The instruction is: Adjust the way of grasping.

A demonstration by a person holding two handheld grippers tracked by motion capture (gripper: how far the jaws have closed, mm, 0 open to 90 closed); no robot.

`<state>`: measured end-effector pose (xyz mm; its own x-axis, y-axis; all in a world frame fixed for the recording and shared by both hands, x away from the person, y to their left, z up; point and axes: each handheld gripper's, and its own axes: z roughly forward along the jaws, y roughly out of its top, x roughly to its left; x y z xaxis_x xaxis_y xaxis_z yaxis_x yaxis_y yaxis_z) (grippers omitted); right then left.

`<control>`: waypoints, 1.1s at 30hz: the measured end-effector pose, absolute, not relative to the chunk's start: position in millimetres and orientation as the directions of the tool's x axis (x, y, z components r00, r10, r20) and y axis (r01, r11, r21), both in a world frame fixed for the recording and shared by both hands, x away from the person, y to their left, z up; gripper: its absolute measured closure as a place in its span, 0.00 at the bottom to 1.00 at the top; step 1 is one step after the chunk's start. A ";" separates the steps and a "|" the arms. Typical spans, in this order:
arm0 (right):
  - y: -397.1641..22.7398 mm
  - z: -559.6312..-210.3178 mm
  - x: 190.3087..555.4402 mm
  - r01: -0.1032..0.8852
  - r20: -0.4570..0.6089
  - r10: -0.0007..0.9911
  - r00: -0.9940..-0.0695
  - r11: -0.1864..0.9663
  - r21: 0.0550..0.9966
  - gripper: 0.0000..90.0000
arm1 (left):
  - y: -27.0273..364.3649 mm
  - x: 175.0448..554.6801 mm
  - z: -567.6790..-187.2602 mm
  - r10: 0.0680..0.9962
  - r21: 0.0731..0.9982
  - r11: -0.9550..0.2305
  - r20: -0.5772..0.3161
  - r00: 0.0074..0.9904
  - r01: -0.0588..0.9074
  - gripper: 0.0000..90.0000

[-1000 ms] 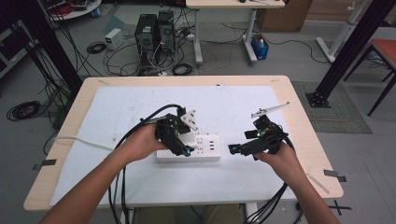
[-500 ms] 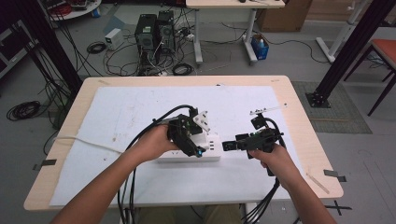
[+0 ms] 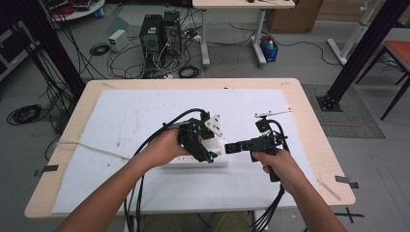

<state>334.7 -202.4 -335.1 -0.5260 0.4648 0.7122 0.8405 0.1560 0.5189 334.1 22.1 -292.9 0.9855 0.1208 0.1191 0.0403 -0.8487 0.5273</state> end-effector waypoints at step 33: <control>-172.5 -356.4 353.1 0.940 0.892 0.299 -0.341 0.088 0.330 0.45 | 15.8 330.9 -290.5 0.105 0.535 -0.845 0.147 0.984 0.010 0.47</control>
<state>353.1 -172.5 -356.4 -0.3407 0.2986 0.8915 0.9400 0.0877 0.3298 330.9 15.8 -290.5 0.9836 0.1045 0.1470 0.0099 -0.8450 0.5346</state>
